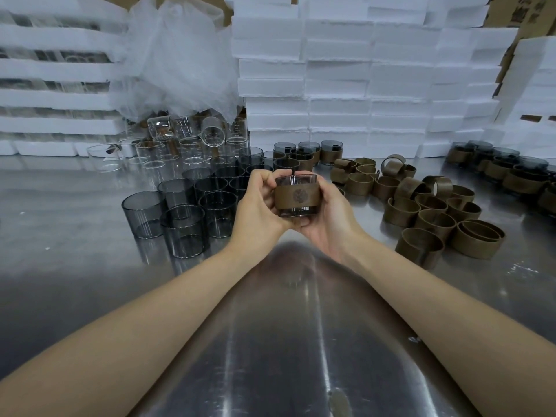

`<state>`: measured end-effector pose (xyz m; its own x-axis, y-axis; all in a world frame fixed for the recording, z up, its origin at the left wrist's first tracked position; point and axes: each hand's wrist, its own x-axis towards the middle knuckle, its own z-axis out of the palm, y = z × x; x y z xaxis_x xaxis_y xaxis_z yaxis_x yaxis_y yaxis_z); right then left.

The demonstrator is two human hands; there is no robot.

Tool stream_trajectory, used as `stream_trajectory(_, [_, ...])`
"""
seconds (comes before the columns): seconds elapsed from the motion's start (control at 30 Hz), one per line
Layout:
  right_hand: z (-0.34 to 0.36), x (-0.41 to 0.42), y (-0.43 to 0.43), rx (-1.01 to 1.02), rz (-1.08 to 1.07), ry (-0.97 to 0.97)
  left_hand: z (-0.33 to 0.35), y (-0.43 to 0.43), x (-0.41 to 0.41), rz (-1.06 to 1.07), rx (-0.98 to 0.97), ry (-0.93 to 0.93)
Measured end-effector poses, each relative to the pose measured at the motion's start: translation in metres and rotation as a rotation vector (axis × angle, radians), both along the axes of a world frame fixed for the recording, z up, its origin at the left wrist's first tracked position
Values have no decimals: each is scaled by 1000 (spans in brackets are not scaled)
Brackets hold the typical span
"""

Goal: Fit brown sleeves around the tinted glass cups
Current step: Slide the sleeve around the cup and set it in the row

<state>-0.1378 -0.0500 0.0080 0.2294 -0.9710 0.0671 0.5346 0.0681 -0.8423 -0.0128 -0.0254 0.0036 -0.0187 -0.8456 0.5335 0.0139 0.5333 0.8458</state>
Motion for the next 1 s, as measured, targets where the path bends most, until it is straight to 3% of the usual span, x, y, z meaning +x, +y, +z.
stream_trajectory(0.3, [3,-6,-3,22,16,85,-9,-12,0,29,73,-7])
stream_trajectory(0.53, [0,-12,0,32,110,145,-13,-14,5,76,84,-141])
stream_trajectory(0.83, [-2,-7,2,-141,48,211,-3,-4,5,70,80,-148])
stream_trajectory(1.0, [-2,-6,2,-142,32,205,-5,-4,4,93,94,-158])
